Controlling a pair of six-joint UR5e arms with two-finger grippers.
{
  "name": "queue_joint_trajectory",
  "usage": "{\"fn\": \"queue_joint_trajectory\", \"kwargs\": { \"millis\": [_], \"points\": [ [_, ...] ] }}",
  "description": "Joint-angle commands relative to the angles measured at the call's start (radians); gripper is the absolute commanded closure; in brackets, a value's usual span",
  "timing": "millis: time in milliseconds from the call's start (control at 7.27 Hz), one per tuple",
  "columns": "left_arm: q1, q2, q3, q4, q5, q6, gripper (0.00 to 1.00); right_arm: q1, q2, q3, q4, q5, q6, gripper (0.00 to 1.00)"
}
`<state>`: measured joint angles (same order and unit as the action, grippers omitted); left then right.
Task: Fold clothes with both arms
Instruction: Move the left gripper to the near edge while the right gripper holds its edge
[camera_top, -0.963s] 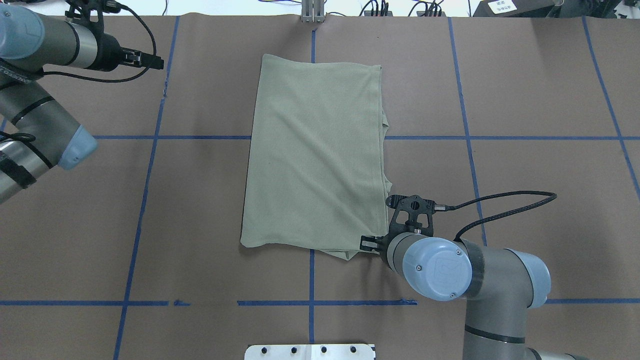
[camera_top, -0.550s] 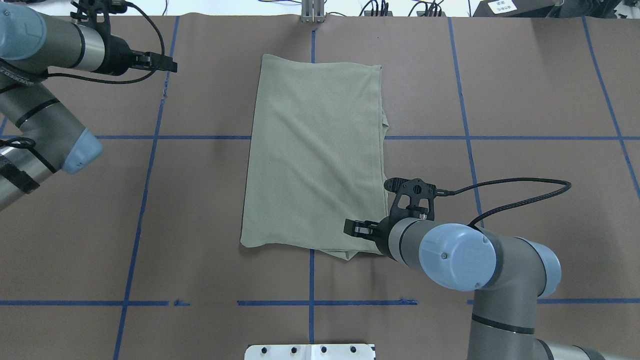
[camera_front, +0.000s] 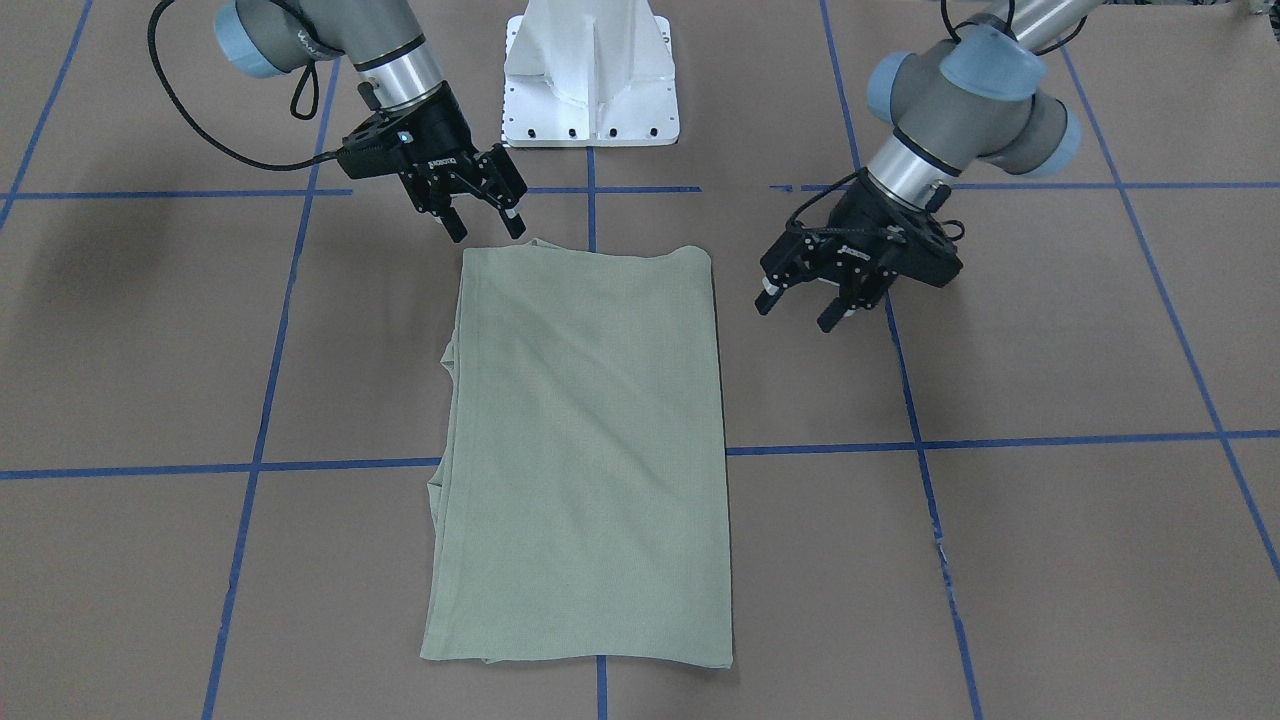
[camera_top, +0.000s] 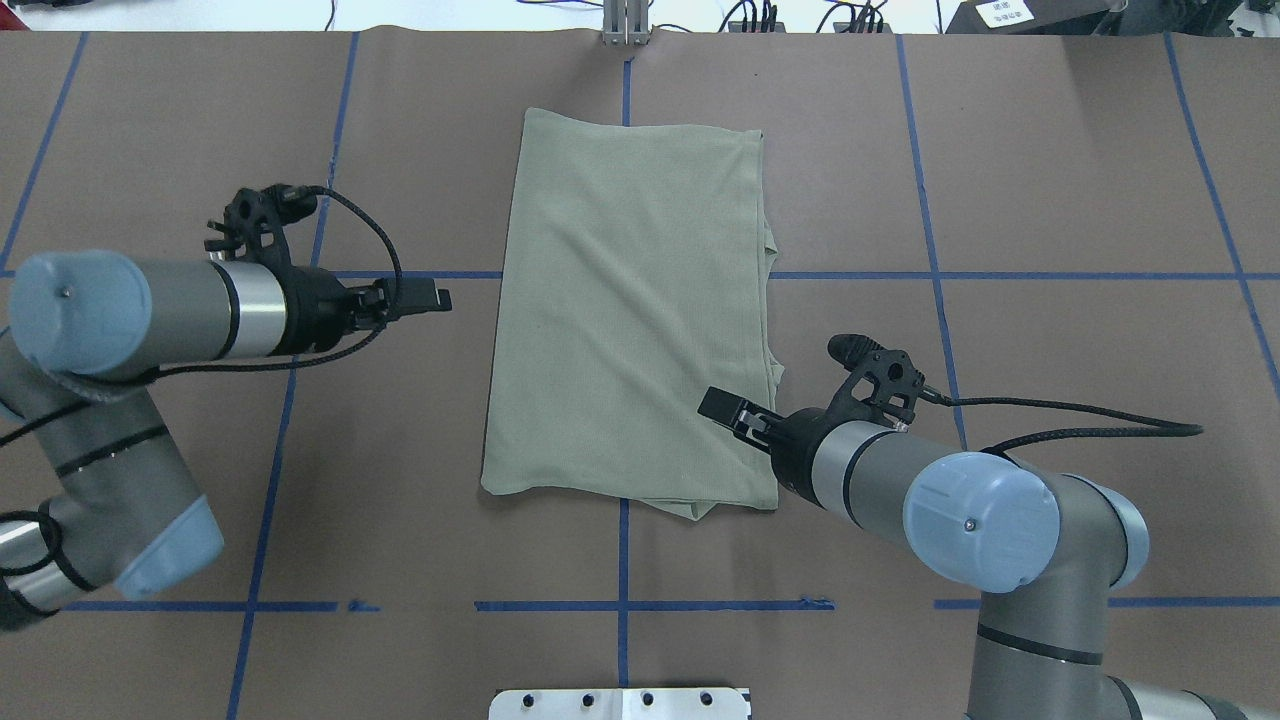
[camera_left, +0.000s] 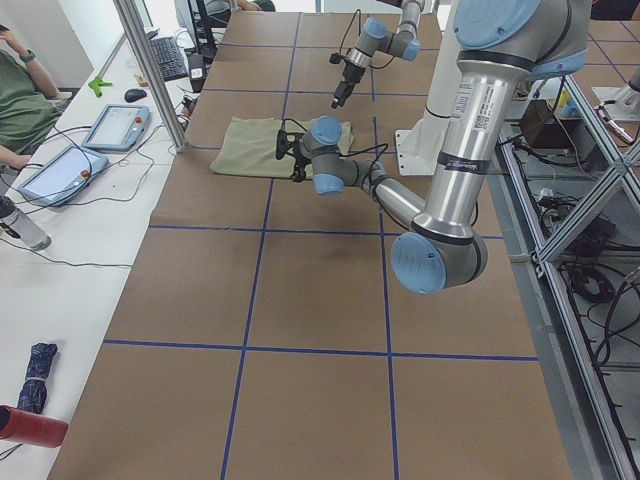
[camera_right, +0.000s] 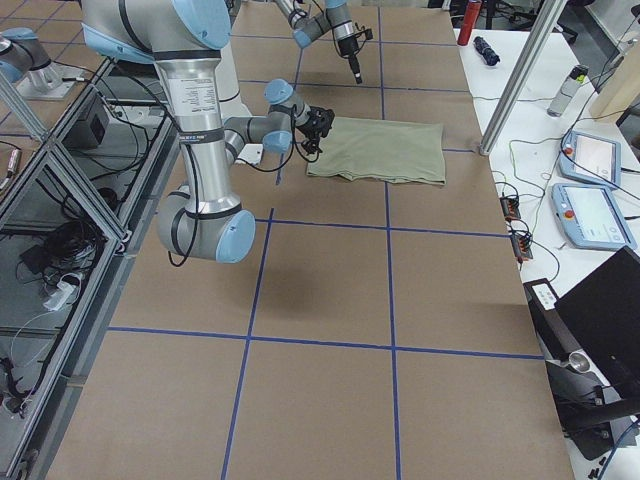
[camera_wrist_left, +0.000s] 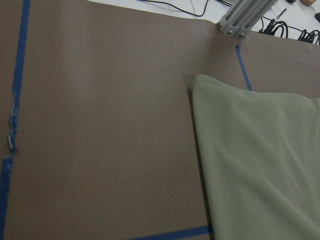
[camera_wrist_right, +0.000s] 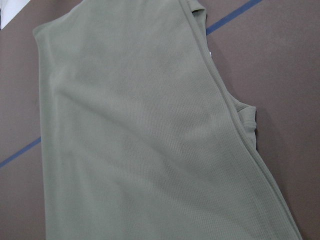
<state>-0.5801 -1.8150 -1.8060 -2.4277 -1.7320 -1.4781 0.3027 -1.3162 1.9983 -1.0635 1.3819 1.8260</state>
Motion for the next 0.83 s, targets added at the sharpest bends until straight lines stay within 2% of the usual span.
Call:
{"fn": "queue_joint_trajectory", "kwargs": {
  "millis": [0, 138, 275, 688],
  "points": [
    [0.185, 0.016, -0.026, 0.01, 0.171, -0.209, 0.06, 0.01, 0.0, 0.001, 0.004, -0.01, 0.044, 0.0],
    [0.228, 0.016, -0.015, 0.013, 0.193, -0.287, 0.18, 0.013, 0.0, -0.001, 0.004, -0.01, 0.044, 0.0],
    [0.271, 0.008, -0.012, 0.016, 0.221, -0.294, 0.19, 0.013, 0.0, -0.001, 0.004, -0.02, 0.044, 0.0],
    [0.283, 0.002, 0.031, 0.016, 0.223, -0.292, 0.19, 0.012, -0.001, -0.003, 0.004, -0.026, 0.044, 0.0]
  ]
}}
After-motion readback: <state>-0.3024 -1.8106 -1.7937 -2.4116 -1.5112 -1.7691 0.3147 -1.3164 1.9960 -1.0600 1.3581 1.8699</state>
